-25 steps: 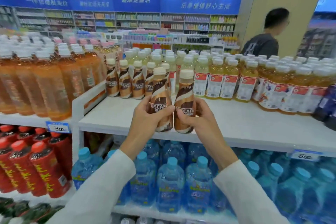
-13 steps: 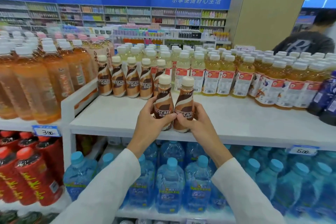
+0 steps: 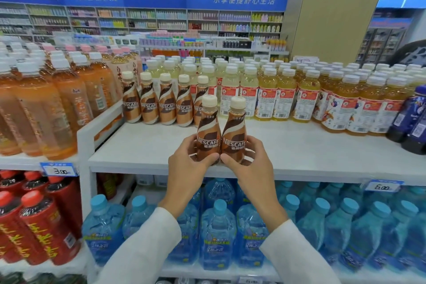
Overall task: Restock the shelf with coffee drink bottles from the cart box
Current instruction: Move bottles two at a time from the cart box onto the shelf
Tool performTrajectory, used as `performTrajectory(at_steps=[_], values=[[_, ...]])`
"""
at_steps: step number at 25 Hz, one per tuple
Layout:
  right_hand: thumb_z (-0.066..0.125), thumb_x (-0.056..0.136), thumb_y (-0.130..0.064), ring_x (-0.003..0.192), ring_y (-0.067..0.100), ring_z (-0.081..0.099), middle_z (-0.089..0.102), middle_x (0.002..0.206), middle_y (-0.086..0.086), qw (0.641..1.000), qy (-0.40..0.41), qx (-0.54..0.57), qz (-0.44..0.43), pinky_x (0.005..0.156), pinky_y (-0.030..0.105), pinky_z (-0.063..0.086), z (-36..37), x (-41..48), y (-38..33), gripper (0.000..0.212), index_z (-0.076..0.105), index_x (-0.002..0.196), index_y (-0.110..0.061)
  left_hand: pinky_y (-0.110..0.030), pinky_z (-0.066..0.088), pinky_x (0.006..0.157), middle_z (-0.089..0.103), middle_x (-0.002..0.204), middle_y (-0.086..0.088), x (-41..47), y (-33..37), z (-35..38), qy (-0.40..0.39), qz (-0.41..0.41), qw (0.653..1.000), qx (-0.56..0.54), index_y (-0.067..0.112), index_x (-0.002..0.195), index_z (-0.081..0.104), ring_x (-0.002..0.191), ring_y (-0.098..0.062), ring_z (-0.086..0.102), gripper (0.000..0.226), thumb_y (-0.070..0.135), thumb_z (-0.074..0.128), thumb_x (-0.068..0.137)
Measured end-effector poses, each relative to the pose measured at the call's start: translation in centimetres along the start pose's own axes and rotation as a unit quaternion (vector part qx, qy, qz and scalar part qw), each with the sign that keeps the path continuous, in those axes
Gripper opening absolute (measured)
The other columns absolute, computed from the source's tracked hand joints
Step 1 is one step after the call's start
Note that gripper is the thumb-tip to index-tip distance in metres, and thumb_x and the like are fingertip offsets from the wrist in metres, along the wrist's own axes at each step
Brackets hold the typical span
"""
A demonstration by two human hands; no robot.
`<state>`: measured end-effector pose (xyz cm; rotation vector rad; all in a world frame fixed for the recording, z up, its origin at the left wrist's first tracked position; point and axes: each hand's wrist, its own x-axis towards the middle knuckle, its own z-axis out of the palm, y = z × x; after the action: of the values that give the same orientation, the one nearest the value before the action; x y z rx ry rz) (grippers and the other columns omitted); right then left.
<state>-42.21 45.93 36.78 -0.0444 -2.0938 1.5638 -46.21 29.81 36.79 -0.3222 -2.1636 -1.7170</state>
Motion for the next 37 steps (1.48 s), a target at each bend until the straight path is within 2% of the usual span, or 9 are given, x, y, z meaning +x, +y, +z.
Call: performTrajectory(at_steps=[4, 7, 13, 15, 19, 22, 27, 31, 37], values=[[0.081, 0.085, -0.027, 0.102, -0.019, 0.059, 0.061, 0.112, -0.031, 1.000, -0.017, -0.009, -0.008, 0.086, 0.010, 0.050, -0.3, 0.8, 0.4, 0.053, 0.050, 0.123, -0.047, -0.005, 0.051, 0.076, 0.066, 0.102, 0.027, -0.1, 0.4, 0.2, 0.023, -0.008, 1.000, 0.015, 0.038, 0.117, 0.058, 0.095, 0.003, 0.068, 0.061, 0.039, 0.093, 0.067], [0.080, 0.086, -0.028, 0.101, -0.023, 0.057, 0.060, 0.112, -0.034, 1.000, -0.022, -0.020, -0.004, 0.079, 0.003, 0.047, -0.4, 1.0, 0.4, 0.054, 0.049, 0.126, -0.047, -0.003, 0.050, 0.076, 0.066, 0.102, 0.026, -0.2, 0.4, 0.2, 0.028, -0.010, 0.999, 0.019, 0.037, 0.118, 0.057, 0.096, 0.003, 0.067, 0.063, 0.041, 0.094, 0.066], [0.079, 0.087, -0.029, 0.100, -0.024, 0.056, 0.059, 0.107, -0.036, 1.000, -0.008, -0.027, 0.000, 0.080, 0.008, 0.046, 0.4, 0.9, 0.4, 0.053, 0.048, 0.124, -0.050, -0.006, 0.051, 0.076, 0.067, 0.103, 0.024, -0.1, 0.5, 0.0, 0.027, -0.013, 0.999, 0.031, 0.038, 0.118, 0.057, 0.097, 0.005, 0.066, 0.062, 0.041, 0.093, 0.068], [0.080, 0.086, -0.029, 0.097, -0.023, 0.057, 0.059, 0.104, -0.036, 0.999, -0.023, -0.038, 0.002, 0.080, 0.008, 0.045, 1.3, 1.2, -0.1, 0.053, 0.048, 0.123, -0.050, -0.009, 0.052, 0.079, 0.069, 0.111, 0.018, 0.5, 0.2, -0.9, 0.031, -0.024, 0.998, 0.038, 0.036, 0.120, 0.057, 0.099, 0.001, 0.067, 0.062, 0.039, 0.093, 0.069], [0.081, 0.084, -0.029, 0.098, -0.003, 0.061, 0.060, 0.106, -0.026, 0.997, -0.056, -0.055, -0.005, 0.089, 0.017, 0.048, 6.6, 2.7, -1.7, 0.053, 0.056, 0.131, -0.033, -0.033, 0.056, 0.094, 0.055, 0.129, 0.001, 3.2, -0.9, -4.7, 0.081, -0.055, 0.991, 0.092, 0.025, 0.127, 0.059, 0.105, -0.015, 0.065, 0.067, 0.034, 0.093, 0.069], [0.079, 0.085, -0.027, 0.102, 0.004, 0.061, 0.060, 0.105, -0.023, 0.996, -0.070, -0.044, -0.012, 0.089, 0.018, 0.045, 11.8, 3.8, -2.9, 0.051, 0.058, 0.131, -0.028, -0.040, 0.053, 0.099, 0.063, 0.127, -0.001, 5.7, -2.0, -8.3, 0.099, -0.083, 0.983, 0.133, 0.020, 0.130, 0.061, 0.111, -0.020, 0.063, 0.066, 0.034, 0.091, 0.073], [0.077, 0.086, -0.026, 0.114, 0.018, 0.063, 0.068, 0.124, -0.004, 0.995, -0.093, -0.042, 0.003, 0.098, 0.030, 0.049, 18.5, 6.4, -3.8, 0.049, 0.056, 0.130, -0.024, -0.041, 0.052, 0.101, 0.074, 0.116, 0.001, 9.2, -3.5, -11.8, 0.138, -0.097, 0.979, 0.114, 0.018, 0.122, 0.069, 0.110, -0.020, 0.067, 0.050, 0.022, 0.088, 0.076], [0.076, 0.086, -0.024, 0.115, 0.021, 0.062, 0.067, 0.116, -0.006, 0.995, -0.090, -0.048, 0.007, 0.098, 0.033, 0.049, 22.0, 7.6, -4.0, 0.041, 0.055, 0.121, -0.027, -0.042, 0.051, 0.104, 0.074, 0.119, -0.004, 11.3, -4.6, -12.7, 0.165, -0.111, 0.973, 0.119, 0.011, 0.124, 0.069, 0.114, -0.023, 0.067, 0.047, 0.020, 0.085, 0.081], [0.075, 0.086, -0.024, 0.114, 0.023, 0.062, 0.067, 0.120, 0.001, 0.996, -0.076, -0.051, 0.004, 0.098, 0.036, 0.050, 24.5, 8.2, -4.3, 0.043, 0.055, 0.124, -0.021, -0.049, 0.048, 0.106, 0.066, 0.128, -0.014, 12.9, -5.5, -13.2, 0.205, -0.133, 0.962, 0.121, 0.009, 0.125, 0.055, 0.122, -0.033, 0.060, 0.049, 0.019, 0.082, 0.084]])
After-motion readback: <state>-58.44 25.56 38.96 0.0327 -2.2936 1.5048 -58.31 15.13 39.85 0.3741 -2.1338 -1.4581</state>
